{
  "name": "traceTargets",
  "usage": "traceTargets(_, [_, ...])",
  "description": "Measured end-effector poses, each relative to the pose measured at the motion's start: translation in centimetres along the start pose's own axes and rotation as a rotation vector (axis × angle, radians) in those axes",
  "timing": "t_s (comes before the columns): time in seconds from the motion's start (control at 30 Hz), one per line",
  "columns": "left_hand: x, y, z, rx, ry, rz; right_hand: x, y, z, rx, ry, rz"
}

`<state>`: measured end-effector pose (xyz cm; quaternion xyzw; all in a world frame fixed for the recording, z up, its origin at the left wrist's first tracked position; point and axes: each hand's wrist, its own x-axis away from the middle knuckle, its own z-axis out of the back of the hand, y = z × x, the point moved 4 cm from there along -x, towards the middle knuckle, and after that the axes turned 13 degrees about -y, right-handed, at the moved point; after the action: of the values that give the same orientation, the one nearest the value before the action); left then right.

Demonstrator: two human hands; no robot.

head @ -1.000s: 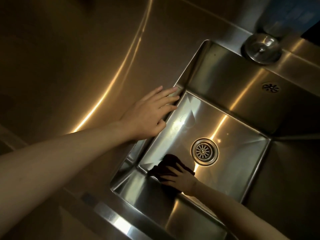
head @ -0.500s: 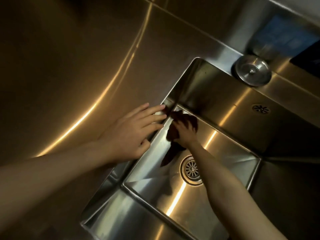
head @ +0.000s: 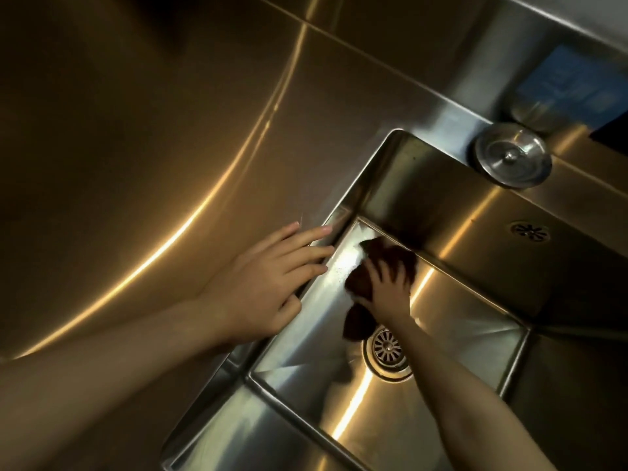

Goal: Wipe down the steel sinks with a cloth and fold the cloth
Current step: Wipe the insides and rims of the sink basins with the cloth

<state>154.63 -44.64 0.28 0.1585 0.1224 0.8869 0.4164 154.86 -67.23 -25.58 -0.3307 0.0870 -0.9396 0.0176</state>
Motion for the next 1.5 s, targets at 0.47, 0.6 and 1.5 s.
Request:
traceTargets(0.47, [-0.1,0.2,0.1,0.018,-0.028,0.011,-1.9,-4.8,3.7,-0.06,0.001,-0.051])
traceTargets(0.6, [0.0,0.3,0.3,0.002,-0.042,0.008,-0.1,-3.2,10.7,0.088,0.2,0.231])
traceTargets(1.5, [-0.1,0.1,0.1,0.013,-0.001,-0.006,-3.3,-0.4,7.2,0.229,-0.094,0.256])
